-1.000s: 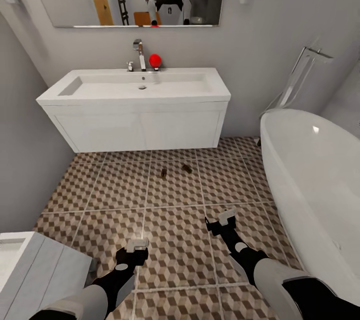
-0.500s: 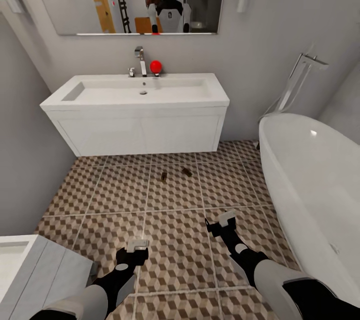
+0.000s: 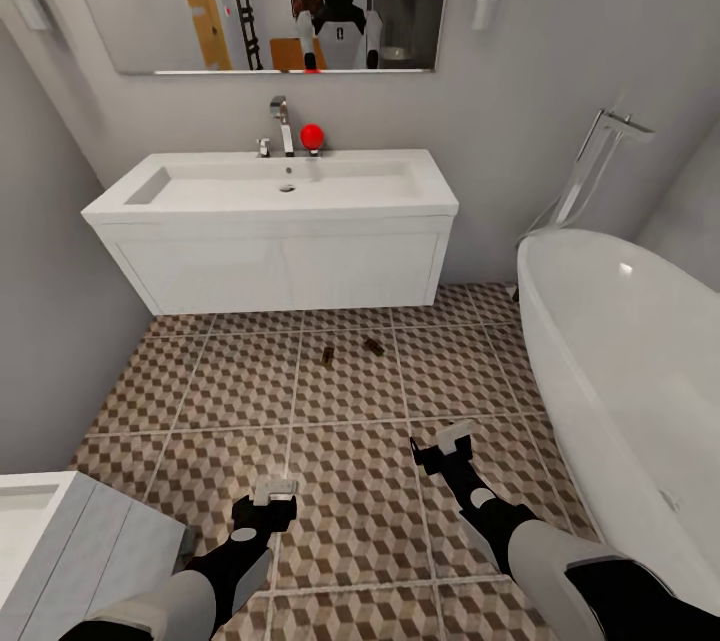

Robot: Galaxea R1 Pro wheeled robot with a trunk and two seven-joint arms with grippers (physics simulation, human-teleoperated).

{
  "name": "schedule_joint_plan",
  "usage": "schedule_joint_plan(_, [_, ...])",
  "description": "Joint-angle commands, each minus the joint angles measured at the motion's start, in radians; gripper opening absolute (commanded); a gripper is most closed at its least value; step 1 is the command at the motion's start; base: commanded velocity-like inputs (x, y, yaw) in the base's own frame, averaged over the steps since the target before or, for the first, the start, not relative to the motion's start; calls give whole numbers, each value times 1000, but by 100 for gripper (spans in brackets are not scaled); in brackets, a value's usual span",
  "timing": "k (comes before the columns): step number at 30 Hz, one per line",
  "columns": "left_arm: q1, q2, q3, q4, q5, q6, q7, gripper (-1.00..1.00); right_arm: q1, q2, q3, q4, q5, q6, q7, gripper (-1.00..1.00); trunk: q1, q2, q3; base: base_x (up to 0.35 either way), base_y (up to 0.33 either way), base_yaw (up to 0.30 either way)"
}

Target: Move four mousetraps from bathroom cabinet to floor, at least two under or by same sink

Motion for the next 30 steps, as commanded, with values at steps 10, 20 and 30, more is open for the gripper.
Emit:
schedule_joint_plan(10, [-1,-1,-8,0,5,-2,5,100,-1,0,8,1,1,-2,-6,100,0,0,-1,0,0,0])
schedule_joint_plan(20, [-1,-2,-8,-1,5,-2,5,100,-1,0,8,1,1,-2,-6,100,-12,21,9,0,0,0])
schedule_joint_plan(30, [-1,-2,-8,1,5,-1,5,100,-1,0,8,1,1,-2,-6,100,-50,91,42,0,0,0])
